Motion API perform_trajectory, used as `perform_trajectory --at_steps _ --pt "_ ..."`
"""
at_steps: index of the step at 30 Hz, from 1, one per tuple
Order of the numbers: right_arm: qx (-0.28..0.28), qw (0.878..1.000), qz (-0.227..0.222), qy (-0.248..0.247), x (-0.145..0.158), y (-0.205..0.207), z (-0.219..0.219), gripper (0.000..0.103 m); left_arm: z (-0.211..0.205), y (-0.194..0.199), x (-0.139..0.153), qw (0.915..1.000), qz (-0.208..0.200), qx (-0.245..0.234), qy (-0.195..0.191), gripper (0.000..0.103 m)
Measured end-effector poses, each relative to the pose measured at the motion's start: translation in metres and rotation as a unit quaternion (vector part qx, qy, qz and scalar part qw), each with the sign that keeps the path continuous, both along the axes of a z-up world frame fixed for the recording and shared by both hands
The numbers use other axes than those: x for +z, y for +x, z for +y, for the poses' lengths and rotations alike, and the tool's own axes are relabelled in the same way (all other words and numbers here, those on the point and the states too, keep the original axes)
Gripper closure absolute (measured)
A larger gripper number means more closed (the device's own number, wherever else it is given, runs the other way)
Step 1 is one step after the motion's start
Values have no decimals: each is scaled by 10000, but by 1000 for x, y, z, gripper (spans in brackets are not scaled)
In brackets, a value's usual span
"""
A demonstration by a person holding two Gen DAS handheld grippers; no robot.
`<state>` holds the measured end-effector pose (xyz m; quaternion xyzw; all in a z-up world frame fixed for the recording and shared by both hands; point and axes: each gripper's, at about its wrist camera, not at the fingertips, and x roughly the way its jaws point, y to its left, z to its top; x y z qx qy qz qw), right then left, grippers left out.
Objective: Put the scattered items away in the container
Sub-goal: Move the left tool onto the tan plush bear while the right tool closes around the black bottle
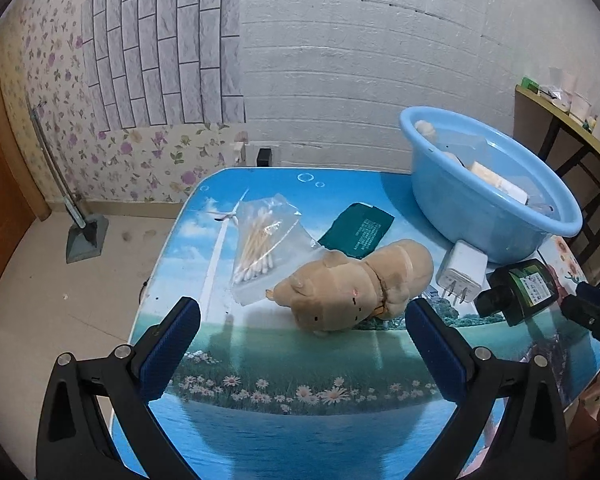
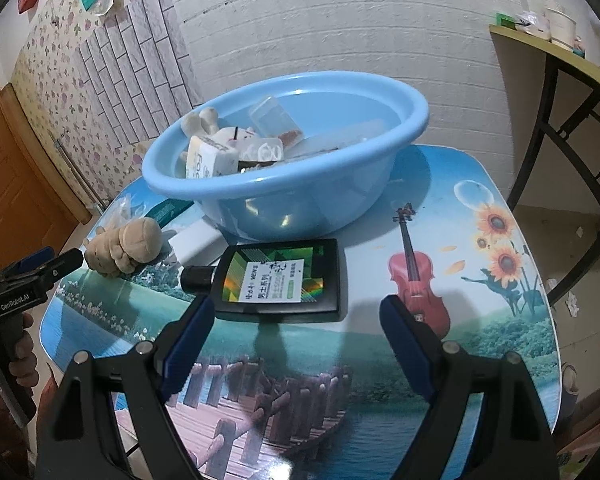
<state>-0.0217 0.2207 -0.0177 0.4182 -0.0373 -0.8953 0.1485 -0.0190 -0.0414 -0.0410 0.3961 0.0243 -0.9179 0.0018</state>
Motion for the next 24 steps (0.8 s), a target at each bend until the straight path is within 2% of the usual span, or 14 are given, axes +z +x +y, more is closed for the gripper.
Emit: perform_trajectory --at_steps 3,6,7,15,24 --pt "7 10000 -52 37 -4 -1 -3 16 1 -1 -2 9999 -29 -59 81 0" --pt "0 9999 -99 52 -7 -3 -5 5 3 -6 -8 9999 -112 -112 64 0" --pt "8 9999 -107 47 -8 -4 -6 4 4 -8 -10 9998 -146 -152 65 0" --pt "30 9996 -248 158 -19 -12 -13 3 2 -21 -25 9992 -367 -186 -8 0" --pt "10 9990 -369 262 -27 -27 -21 2 19 -37 -33 9948 -593 -773 -303 0"
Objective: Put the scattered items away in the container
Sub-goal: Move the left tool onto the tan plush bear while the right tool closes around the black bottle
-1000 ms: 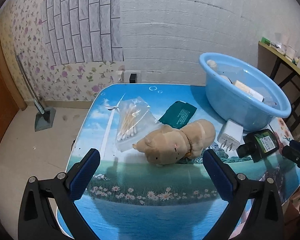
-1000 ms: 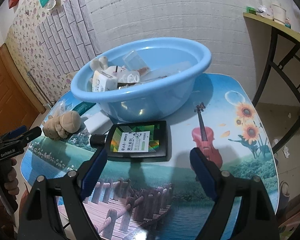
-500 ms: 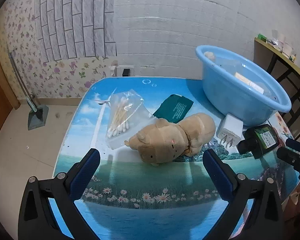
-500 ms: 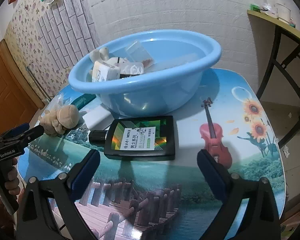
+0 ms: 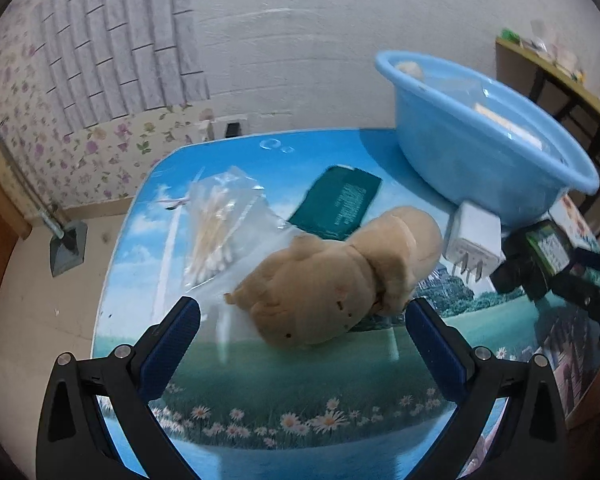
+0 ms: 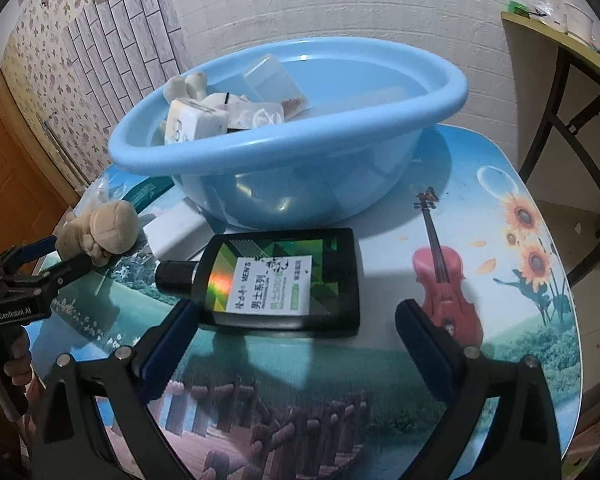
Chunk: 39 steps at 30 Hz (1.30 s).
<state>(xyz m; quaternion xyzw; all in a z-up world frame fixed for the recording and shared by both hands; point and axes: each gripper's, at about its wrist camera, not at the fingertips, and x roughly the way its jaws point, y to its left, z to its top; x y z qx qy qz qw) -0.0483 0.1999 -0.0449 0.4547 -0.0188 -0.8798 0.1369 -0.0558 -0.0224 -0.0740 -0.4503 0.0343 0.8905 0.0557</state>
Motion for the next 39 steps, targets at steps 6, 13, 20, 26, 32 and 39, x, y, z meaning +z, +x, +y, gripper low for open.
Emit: perform_trajectory --at_steps 6,13,20,26,32,39 --pt "50 10000 -15 -7 1 -4 -6 1 11 -3 -5 9994 -44 -327 -53 0" --pt "233 9997 -81 94 -1 -6 -23 1 14 0 0 9985 165 -514 -38 17" --pt "183 9996 -72 182 -4 -11 -30 6 19 8 3 9971 218 -732 -70 23" --pt "281 9995 -15 155 1 -7 -28 12 26 16 6 9961 208 -850 -65 27" --pt "241 9996 58 105 5 -2 -24 13 30 27 5 9970 182 -743 -81 27" --pt "223 9996 94 121 6 8 -14 13 32 40 5 9982 158 -560 -115 27"
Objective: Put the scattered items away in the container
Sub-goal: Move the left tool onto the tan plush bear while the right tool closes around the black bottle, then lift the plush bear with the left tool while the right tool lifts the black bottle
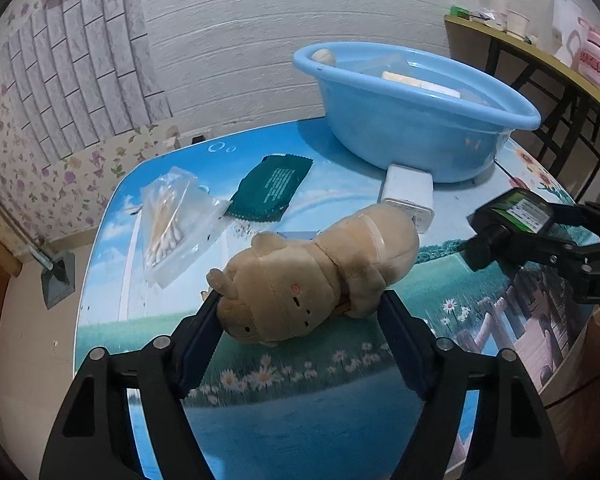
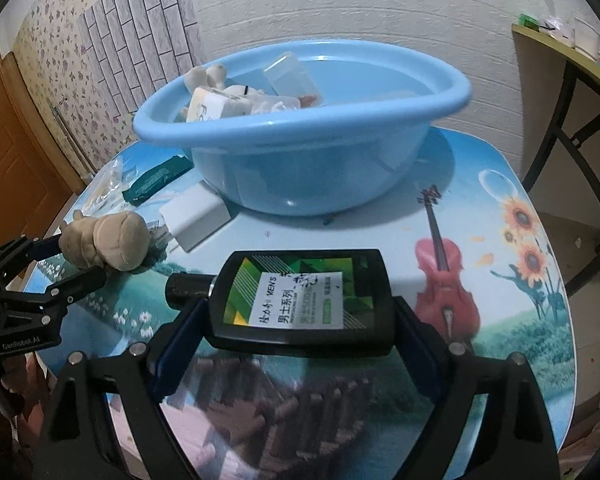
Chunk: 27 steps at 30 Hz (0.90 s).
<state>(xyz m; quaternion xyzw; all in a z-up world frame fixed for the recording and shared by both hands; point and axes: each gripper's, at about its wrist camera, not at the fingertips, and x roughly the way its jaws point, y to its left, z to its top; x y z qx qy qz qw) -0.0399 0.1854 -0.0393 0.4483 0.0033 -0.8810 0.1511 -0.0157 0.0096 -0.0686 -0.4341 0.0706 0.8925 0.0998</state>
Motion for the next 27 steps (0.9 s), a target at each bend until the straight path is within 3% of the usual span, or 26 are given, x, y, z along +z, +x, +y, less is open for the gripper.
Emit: perform_trajectory --at_steps 6,27 --pt "-94 9999 51 -37 1 20 26 13 7 10 1 10000 -18 6 -77 26" --pt "-72 9998 82 -141 2 33 36 13 23 22 6 9998 -146 -155 -49 26"
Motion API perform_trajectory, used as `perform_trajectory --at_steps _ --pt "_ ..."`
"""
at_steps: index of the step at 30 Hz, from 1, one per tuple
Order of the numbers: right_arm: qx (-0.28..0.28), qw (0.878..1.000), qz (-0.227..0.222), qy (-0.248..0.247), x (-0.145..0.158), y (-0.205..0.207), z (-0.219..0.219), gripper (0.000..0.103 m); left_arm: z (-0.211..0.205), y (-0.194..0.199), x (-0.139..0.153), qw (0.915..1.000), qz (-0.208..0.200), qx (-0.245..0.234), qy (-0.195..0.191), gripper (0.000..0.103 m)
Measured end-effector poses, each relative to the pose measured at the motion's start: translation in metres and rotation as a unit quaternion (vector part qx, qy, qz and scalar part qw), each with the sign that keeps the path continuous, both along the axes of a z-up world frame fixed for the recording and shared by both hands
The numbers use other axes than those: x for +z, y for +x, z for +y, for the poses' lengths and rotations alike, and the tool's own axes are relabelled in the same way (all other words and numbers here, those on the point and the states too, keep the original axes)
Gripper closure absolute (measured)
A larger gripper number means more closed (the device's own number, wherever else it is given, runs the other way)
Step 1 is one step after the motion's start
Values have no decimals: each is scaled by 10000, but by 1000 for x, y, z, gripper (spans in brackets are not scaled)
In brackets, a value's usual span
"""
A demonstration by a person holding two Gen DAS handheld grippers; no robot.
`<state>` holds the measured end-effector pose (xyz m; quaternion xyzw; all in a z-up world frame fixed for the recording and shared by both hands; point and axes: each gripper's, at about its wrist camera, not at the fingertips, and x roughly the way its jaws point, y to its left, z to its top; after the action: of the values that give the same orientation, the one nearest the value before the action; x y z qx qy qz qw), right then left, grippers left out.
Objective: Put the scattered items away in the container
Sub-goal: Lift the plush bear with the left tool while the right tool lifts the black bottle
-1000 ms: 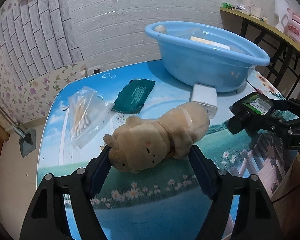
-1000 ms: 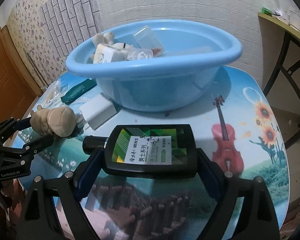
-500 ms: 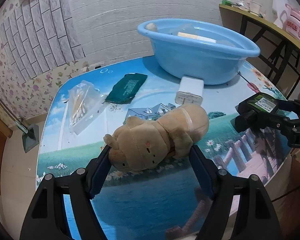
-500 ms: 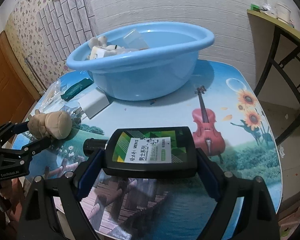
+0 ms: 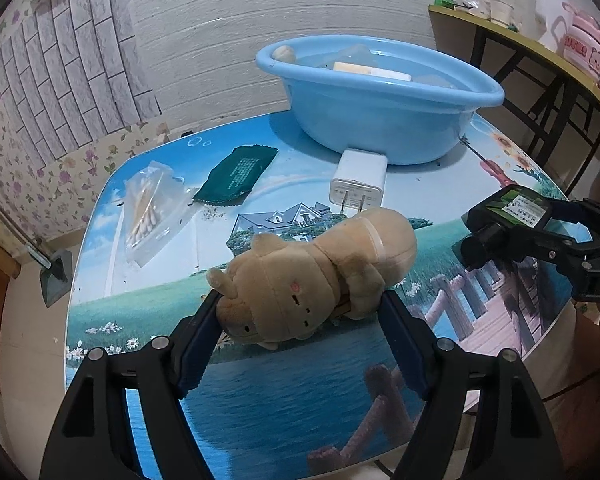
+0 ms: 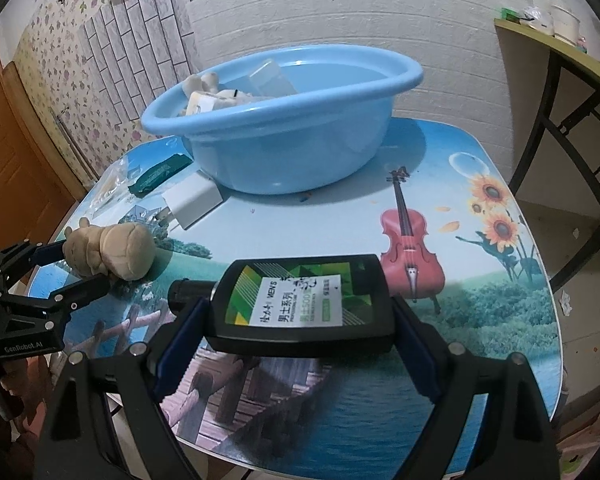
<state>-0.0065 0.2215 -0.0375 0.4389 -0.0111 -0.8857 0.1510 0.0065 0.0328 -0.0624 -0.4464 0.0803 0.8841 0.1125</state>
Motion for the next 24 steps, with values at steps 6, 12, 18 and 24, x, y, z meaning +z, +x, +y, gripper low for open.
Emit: perform_trajectory --at_steps 6,12,18,24 --pt "34 10000 -13 -49 -3 -1 -1 13 1 -3 -2 10000 13 -28 -20 25" --pt "25 9999 -21 -139 -4 -2 -1 13 -2 -7 -3 10000 37 -16 89 22" --pt "38 10000 29 -61 -4 -4 -4 12 -2 -13 -5 9999 51 -45 150 19" --pt "113 9999 32 -50 -6 -6 -7 8 -1 -18 -8 9998 105 -69 127 14"
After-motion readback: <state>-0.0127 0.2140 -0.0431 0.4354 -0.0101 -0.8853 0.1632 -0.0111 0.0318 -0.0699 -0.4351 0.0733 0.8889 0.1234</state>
